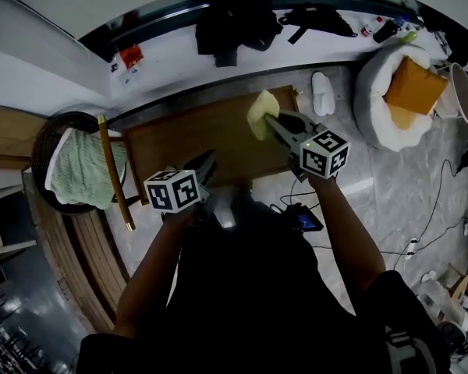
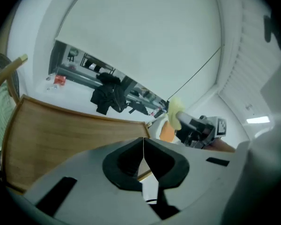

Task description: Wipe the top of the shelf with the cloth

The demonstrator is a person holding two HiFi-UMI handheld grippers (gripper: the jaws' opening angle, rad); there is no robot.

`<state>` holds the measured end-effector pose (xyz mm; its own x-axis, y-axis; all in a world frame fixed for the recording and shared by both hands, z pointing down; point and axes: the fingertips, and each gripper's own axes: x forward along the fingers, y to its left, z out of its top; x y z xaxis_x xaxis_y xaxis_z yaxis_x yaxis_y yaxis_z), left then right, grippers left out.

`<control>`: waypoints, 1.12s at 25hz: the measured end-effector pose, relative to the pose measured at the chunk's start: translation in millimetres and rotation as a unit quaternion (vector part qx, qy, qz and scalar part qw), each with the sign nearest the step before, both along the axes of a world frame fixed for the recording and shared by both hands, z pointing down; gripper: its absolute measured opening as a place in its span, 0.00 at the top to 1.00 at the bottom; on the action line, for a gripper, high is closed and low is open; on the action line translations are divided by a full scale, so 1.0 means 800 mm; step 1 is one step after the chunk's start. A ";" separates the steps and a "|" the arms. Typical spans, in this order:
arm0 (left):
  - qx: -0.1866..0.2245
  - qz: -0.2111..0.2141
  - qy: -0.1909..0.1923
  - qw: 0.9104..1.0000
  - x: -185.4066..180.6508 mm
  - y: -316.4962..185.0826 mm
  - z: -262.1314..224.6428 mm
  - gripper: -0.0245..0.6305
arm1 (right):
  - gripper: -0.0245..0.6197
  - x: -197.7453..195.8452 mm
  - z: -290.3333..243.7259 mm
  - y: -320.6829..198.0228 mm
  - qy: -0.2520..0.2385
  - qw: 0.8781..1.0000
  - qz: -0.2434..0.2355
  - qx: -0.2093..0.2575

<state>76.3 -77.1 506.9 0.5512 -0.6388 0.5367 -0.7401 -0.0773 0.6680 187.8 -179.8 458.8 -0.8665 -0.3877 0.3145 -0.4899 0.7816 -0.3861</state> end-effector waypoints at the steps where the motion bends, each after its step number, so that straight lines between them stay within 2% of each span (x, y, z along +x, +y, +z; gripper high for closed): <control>1: 0.020 -0.005 0.007 1.000 -0.006 -0.005 -0.015 0.94 | 0.89 -0.015 -0.052 0.000 -0.043 0.998 -0.030 0.035; 4: 0.109 0.005 0.035 0.993 -0.018 -0.013 -0.078 0.94 | 0.89 -0.035 -0.182 0.017 -0.165 0.975 -0.101 0.108; 6: 0.184 0.023 0.070 0.980 -0.023 -0.007 -0.129 0.94 | 0.89 -0.036 -0.239 0.039 -0.220 0.957 -0.130 0.136; 9: 0.286 0.051 0.111 0.950 -0.035 0.019 -0.205 0.94 | 0.89 -0.041 -0.279 0.081 -0.253 0.944 -0.152 0.148; 13: 0.370 0.073 0.122 0.918 -0.056 0.066 -0.275 0.94 | 0.89 -0.056 -0.300 0.152 -0.245 0.936 -0.185 0.171; 16: 0.404 0.083 0.131 0.902 -0.072 0.115 -0.305 0.95 | 0.89 -0.070 -0.303 0.201 -0.243 0.935 -0.187 0.176; 19: 0.423 0.102 0.124 0.892 -0.084 0.173 -0.319 0.94 | 0.89 -0.087 -0.309 0.249 -0.269 0.934 -0.175 0.157; 23: 0.436 0.113 0.118 0.885 -0.103 0.236 -0.327 0.94 | 0.89 -0.119 -0.312 0.306 -0.289 0.930 -0.179 0.141; 28: 0.443 0.119 0.114 0.881 -0.108 0.294 -0.327 0.94 | 0.89 -0.143 -0.300 0.372 -0.280 0.930 -0.199 0.130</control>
<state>-10.5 157.9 245.6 0.7557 -0.6029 -0.2559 -0.4868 -0.7784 0.3964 73.8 117.4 218.9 -0.9575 -0.0021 -0.2884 0.0778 0.9610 -0.2655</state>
